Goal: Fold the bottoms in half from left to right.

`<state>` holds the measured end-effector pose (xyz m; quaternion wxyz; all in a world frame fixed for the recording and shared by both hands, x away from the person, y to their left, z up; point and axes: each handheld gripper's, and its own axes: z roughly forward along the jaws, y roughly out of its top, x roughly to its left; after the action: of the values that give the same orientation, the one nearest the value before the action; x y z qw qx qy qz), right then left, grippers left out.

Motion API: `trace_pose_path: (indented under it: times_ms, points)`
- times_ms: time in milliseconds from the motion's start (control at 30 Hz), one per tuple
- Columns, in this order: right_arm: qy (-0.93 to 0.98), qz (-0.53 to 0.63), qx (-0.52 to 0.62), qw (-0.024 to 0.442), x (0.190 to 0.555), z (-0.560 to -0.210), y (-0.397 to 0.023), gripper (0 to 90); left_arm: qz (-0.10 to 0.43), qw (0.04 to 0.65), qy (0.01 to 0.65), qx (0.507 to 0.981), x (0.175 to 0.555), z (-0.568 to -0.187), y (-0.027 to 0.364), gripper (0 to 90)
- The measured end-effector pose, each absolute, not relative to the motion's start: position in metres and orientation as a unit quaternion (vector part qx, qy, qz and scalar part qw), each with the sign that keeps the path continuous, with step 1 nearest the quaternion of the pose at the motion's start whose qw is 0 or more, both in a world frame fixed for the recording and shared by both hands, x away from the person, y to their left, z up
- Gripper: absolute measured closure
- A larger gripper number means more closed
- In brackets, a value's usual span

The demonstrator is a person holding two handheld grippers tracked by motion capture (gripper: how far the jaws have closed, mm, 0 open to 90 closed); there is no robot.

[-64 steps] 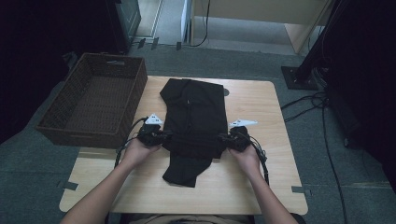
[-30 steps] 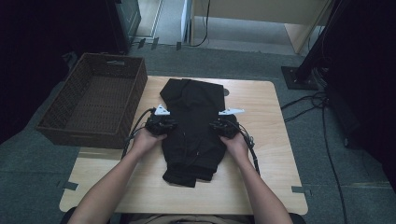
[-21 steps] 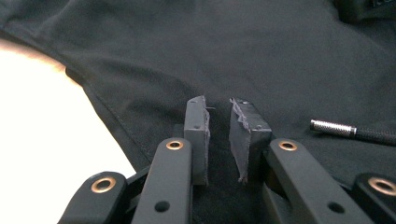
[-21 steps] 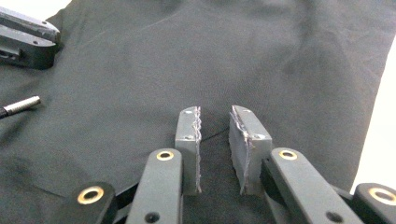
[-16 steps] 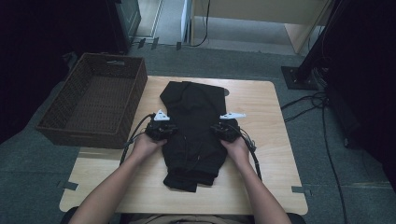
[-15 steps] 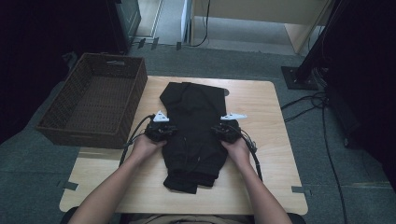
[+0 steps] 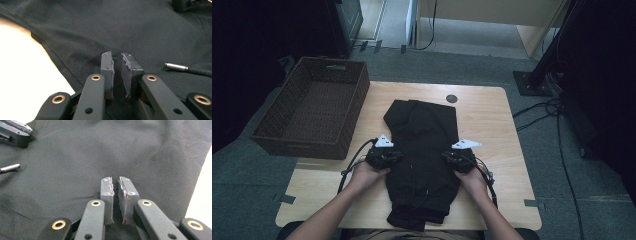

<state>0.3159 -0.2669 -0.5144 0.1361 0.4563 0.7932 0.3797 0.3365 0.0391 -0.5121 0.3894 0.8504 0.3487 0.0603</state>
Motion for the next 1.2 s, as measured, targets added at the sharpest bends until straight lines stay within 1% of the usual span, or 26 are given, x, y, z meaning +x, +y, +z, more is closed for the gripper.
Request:
trace_pose_path:
  times_ms: [133,233,267,333,433,567,633,700,767,967,1100,1200]
  points:
    - [0.809,0.367,0.439,0.136,0.311,-0.512,-0.268,82.1,0.073,0.386,0.341,0.854,0.330,-0.512,0.036,81.4]
    - [0.813,0.363,0.437,0.126,0.316,-0.508,-0.270,81.5,0.067,0.382,0.336,0.858,0.335,-0.509,0.037,81.3]
    - [0.806,0.372,0.442,0.130,0.317,-0.507,-0.271,81.6,0.072,0.387,0.335,0.856,0.338,-0.505,0.037,81.3]
    - [0.791,0.390,0.455,0.120,0.325,-0.502,-0.275,81.6,0.075,0.393,0.335,0.853,0.346,-0.500,0.037,81.4]
    - [0.784,0.397,0.464,0.113,0.340,-0.497,-0.276,81.4,0.089,0.396,0.326,0.854,0.365,-0.490,0.036,80.9]
    - [0.784,0.393,0.465,0.121,0.369,-0.496,-0.272,79.1,0.093,0.409,0.325,0.848,0.392,-0.480,0.032,79.1]
    - [0.779,0.393,0.471,0.128,0.383,-0.499,-0.269,77.7,0.091,0.401,0.333,0.849,0.411,-0.482,0.030,79.1]
    - [0.779,0.387,0.474,0.139,0.394,-0.502,-0.267,75.8,0.096,0.387,0.341,0.851,0.424,-0.488,0.028,79.1]
    - [0.772,0.387,0.481,0.153,0.403,-0.508,-0.265,72.6,0.092,0.388,0.349,0.848,0.431,-0.494,0.026,77.9]
    - [0.777,0.376,0.474,0.174,0.407,-0.517,-0.258,70.3,0.092,0.375,0.343,0.856,0.431,-0.509,0.022,76.8]
    - [0.783,0.370,0.462,0.190,0.402,-0.518,-0.258,70.1,0.086,0.388,0.354,0.847,0.425,-0.512,0.026,77.2]
    - [0.778,0.382,0.464,0.182,0.395,-0.519,-0.260,69.8,0.082,0.385,0.351,0.849,0.418,-0.512,0.026,77.2]
